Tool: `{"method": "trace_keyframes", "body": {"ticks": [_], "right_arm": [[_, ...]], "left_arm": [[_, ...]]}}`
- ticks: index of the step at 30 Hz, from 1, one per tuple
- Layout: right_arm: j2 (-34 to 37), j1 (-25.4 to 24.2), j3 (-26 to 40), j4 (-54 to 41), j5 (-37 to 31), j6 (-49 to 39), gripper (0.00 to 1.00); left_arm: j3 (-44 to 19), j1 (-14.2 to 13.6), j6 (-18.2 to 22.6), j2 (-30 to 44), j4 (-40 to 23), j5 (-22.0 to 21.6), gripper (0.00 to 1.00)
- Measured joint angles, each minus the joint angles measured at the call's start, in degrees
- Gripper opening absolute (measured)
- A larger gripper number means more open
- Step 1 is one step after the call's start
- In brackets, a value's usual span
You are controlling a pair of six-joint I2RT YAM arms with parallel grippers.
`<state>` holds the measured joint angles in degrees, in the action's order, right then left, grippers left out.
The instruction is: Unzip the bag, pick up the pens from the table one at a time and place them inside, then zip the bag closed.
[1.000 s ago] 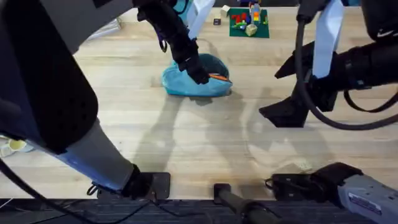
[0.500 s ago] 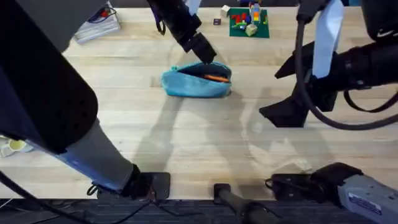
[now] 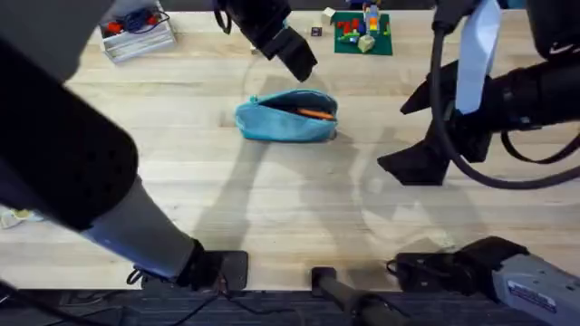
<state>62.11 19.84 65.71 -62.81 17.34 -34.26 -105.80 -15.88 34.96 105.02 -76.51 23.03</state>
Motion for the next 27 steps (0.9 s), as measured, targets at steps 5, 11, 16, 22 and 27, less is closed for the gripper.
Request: {"method": "trace_keyframes", "body": {"ticks": [5, 11, 16, 22, 27], "right_arm": [[0.0, 0.0, 0.0, 0.0, 0.0, 0.0, 0.998], [0.0, 0.0, 0.0, 0.0, 0.0, 0.0, 0.998], [0.0, 0.0, 0.0, 0.0, 0.0, 0.0, 0.998], [0.0, 0.0, 0.0, 0.0, 0.0, 0.0, 0.997], [0.0, 0.0, 0.0, 0.0, 0.0, 0.0, 0.997]], "left_arm": [[0.0, 0.0, -0.3, -4.5, -0.4, -0.2, 0.995], [-0.2, 0.0, -0.3, -10.4, -2.5, -0.6, 0.997], [-0.2, 1.2, -0.2, -12.9, -3.7, -0.4, 0.997], [-0.2, 9.5, 4.8, -15.1, -8.6, 6.9, 0.997], [-0.2, 11.6, 7.4, -15.1, -9.2, 9.8, 0.997]]}}
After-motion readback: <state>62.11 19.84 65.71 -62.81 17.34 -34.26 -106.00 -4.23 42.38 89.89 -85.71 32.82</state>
